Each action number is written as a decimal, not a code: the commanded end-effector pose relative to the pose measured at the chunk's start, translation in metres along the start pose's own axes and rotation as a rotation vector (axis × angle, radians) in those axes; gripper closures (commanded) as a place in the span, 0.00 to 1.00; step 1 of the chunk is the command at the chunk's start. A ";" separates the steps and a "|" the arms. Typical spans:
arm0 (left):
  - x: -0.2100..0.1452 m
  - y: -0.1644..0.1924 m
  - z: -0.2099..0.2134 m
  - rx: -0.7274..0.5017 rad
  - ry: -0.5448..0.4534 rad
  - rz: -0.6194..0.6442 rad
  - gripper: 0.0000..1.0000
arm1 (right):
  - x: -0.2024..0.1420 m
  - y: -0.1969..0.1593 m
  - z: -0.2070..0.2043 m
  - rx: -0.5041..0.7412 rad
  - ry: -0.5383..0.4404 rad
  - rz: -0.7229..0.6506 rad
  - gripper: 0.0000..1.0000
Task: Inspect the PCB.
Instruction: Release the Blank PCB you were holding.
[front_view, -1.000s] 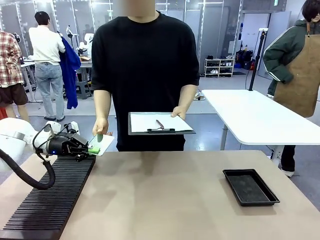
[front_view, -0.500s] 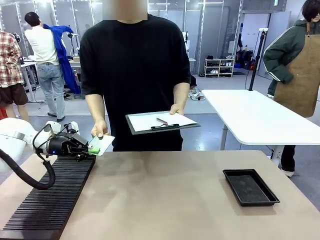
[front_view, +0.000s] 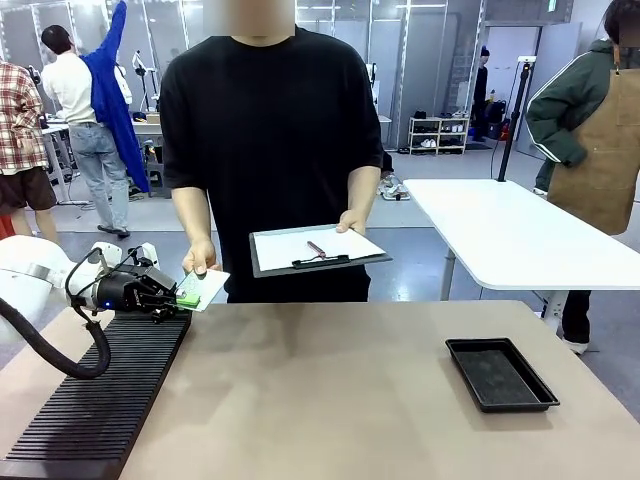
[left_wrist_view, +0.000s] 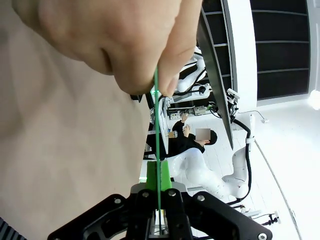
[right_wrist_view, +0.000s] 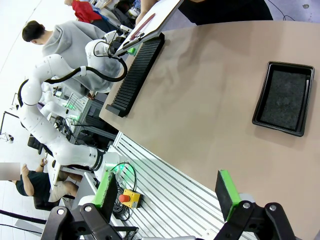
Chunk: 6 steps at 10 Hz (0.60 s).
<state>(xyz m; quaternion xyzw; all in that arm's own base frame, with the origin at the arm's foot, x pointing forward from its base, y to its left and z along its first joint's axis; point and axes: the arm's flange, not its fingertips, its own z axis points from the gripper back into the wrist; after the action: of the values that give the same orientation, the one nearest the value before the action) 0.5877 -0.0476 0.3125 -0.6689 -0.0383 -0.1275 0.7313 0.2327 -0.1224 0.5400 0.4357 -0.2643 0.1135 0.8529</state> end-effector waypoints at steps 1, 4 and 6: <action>0.000 0.001 -0.001 0.006 -0.017 0.004 1.00 | -0.001 0.000 0.001 0.011 -0.006 0.009 0.00; 0.000 0.001 -0.001 0.006 -0.017 0.004 1.00 | -0.001 0.000 0.001 0.011 -0.006 0.009 0.00; 0.000 0.000 0.000 0.000 0.000 0.000 0.77 | -0.001 0.000 0.001 0.011 -0.006 0.009 0.00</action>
<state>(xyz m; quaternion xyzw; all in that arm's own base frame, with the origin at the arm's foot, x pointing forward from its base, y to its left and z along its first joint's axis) 0.5877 -0.0473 0.3125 -0.6690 -0.0384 -0.1274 0.7313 0.2327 -0.1224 0.5400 0.4357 -0.2643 0.1135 0.8529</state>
